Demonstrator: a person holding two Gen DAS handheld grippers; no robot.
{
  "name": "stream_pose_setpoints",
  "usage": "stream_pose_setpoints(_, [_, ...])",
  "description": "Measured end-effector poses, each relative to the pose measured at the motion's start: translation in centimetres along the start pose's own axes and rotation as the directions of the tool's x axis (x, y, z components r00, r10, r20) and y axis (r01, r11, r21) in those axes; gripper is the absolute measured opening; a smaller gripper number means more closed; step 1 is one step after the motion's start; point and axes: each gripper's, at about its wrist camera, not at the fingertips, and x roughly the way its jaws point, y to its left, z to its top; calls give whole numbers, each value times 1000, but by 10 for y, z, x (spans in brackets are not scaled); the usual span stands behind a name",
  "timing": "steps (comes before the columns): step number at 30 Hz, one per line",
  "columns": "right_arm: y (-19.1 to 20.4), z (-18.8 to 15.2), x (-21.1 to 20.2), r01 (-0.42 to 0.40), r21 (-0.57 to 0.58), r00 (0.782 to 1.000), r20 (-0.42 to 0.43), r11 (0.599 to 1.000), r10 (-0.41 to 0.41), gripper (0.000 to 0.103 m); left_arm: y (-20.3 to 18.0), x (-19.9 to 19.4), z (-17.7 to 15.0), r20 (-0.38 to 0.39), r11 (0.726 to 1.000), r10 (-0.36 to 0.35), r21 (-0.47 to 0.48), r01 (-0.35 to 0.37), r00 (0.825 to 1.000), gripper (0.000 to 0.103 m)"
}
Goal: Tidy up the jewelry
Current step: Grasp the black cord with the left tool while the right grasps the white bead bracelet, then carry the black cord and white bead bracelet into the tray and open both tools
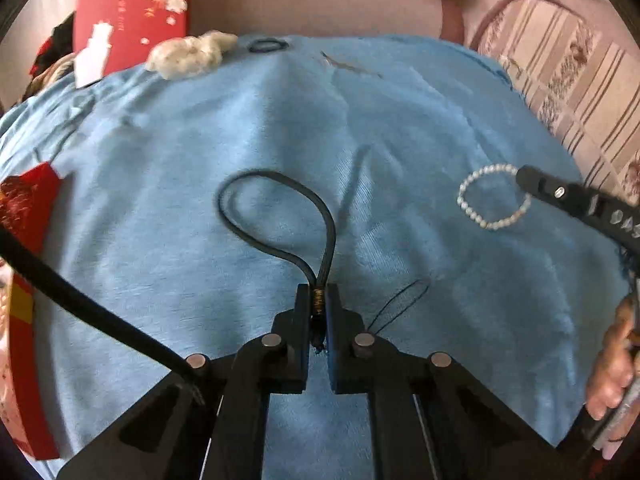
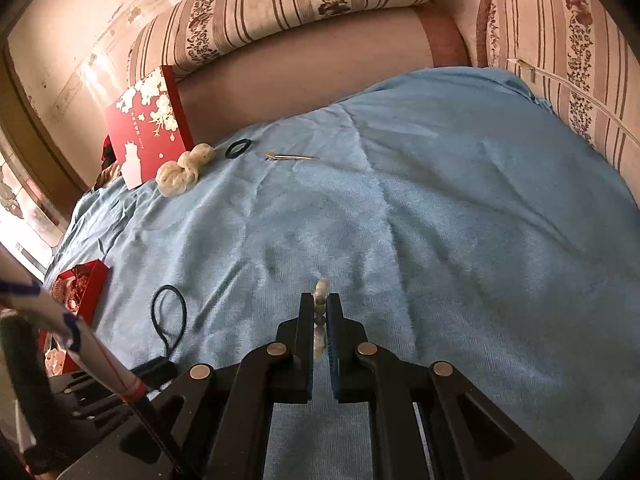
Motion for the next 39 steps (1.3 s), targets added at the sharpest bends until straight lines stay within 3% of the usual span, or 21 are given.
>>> stream_pose_setpoints(6, [19, -3, -4, -13, -35, 1000, 15, 999, 14, 6, 46, -77, -16, 121, 998, -22, -57, 30, 992, 6])
stream_pose_setpoints(8, [29, -5, -7, -30, -42, 999, 26, 999, 31, 6, 71, -100, -23, 158, 996, 5, -92, 10, 987, 6])
stream_pose_setpoints(11, [54, -5, -14, -41, -79, 998, 48, 996, 45, 6, 124, -135, -37, 199, 983, 103, -172, -69, 975, 6])
stream_pose_setpoints(13, [78, -5, -19, -62, -111, 996, 50, 992, 68, 6, 166, -152, -47, 208, 962, 177, -243, -125, 962, 6])
stream_pose_setpoints(18, [152, -8, -27, -173, -186, 984, 1, 967, 176, 6, 258, -175, -75, 174, 878, 317, -425, -220, 932, 6])
stream_pose_setpoints(22, [221, -11, -24, -259, -259, 966, -62, 931, 251, 6, 304, -175, -97, 130, 825, 363, -505, -253, 923, 6])
stream_pose_setpoints(30, [351, -42, 12, -370, -378, 927, -209, 848, 311, 6, 345, -157, -119, 20, 768, 356, -576, -281, 934, 6])
stream_pose_setpoints(35, [393, -60, 55, -373, -424, 918, -296, 825, 263, 6, 350, -147, -122, 11, 772, 339, -574, -272, 941, 6])
stream_pose_setpoints(39, [407, -68, 91, -309, -471, 933, -317, 826, 169, 6, 347, -152, -122, 45, 780, 327, -577, -243, 944, 6])
